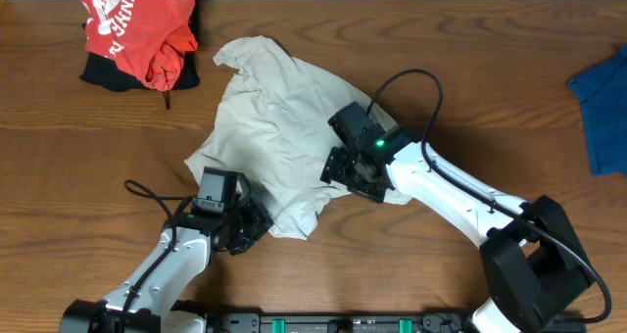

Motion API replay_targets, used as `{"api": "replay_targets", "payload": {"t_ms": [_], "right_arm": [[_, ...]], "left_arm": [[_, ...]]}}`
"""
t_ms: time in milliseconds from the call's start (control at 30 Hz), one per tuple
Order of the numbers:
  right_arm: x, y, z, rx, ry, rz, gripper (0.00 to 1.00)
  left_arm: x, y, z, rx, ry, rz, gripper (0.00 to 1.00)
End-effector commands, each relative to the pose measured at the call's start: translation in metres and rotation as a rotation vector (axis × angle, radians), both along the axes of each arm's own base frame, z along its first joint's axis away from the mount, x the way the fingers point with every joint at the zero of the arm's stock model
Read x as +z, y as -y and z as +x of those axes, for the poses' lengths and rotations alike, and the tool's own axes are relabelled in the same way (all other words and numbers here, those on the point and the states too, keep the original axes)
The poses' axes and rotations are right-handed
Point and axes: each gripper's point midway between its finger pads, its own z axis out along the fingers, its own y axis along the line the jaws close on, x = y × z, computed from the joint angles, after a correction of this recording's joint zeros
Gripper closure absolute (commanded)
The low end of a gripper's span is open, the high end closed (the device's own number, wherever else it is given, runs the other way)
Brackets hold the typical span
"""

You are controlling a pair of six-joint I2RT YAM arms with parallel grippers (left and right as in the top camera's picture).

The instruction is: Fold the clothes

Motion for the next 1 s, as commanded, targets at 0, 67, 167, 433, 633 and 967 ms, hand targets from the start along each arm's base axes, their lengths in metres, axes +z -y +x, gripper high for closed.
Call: {"api": "replay_targets", "payload": {"t_ms": [0,67,167,433,633,967], "right_arm": [[-0.001,0.004,0.002,-0.027,0.018,-0.023,0.22],[-0.002,0.005,0.001,-0.028,0.01,-0.03,0.23],[-0.008,0.009,-0.001,-0.041,-0.001,-0.058,0.23],[-0.031,0.01,0.0,-0.074,-0.031,-0.081,0.24],[-0.038,0.014,0.005,-0.086,-0.03,-0.097,0.36],[-0.038,0.03,0.017,-0.075,-0.013,-0.11,0.99]], "left_arm": [[-0.008,-0.004,-0.008,-0.002,-0.029,0.025,0.94],[-0.008,-0.004,-0.008,-0.002,-0.029,0.025,0.94],[-0.007,-0.004,-0.008,-0.002,-0.029,0.025,0.94],[-0.008,-0.004,-0.008,-0.002,-0.029,0.025,0.94],[-0.008,-0.004,-0.008,-0.002,-0.029,0.025,0.94],[-0.007,-0.004,-0.008,-0.018,-0.023,0.023,0.94]]}}
